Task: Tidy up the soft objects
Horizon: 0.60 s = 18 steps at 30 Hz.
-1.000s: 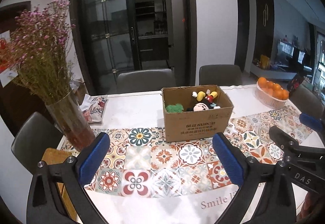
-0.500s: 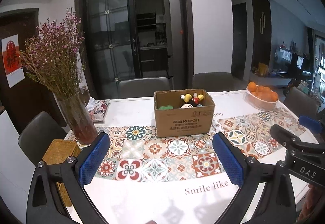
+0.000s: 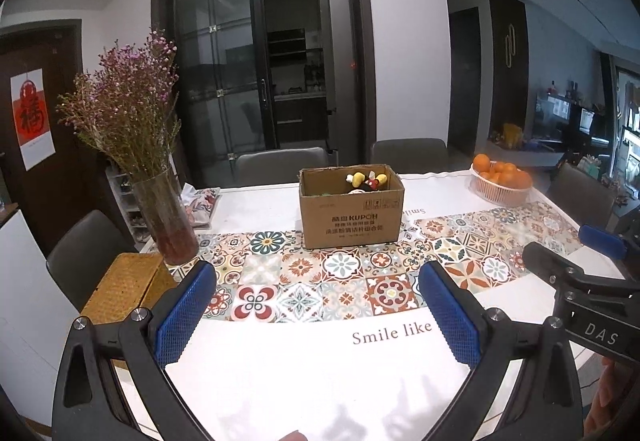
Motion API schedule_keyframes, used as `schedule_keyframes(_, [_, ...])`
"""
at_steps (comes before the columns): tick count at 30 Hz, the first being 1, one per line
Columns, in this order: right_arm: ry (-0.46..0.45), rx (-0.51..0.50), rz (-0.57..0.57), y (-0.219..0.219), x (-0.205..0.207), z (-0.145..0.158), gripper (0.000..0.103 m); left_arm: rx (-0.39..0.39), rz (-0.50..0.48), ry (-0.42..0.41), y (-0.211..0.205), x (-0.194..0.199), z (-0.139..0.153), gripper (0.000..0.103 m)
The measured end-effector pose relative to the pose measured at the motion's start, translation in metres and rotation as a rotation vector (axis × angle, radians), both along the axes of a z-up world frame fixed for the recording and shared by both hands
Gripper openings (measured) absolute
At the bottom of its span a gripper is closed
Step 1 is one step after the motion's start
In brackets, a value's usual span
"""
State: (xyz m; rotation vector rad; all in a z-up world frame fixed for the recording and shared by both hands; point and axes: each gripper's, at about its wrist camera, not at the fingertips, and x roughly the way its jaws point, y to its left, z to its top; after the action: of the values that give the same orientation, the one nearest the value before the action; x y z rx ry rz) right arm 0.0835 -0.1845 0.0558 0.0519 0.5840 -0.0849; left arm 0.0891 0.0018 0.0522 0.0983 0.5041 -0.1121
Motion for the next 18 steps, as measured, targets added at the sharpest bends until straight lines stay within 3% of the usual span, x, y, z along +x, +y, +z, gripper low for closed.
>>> schedule_keyframes(18, [-0.001,0.001,0.0,0.004,-0.031,0.0,0.089,-0.005,-0.009,0.003,0.0,-0.026,0.0,0.103])
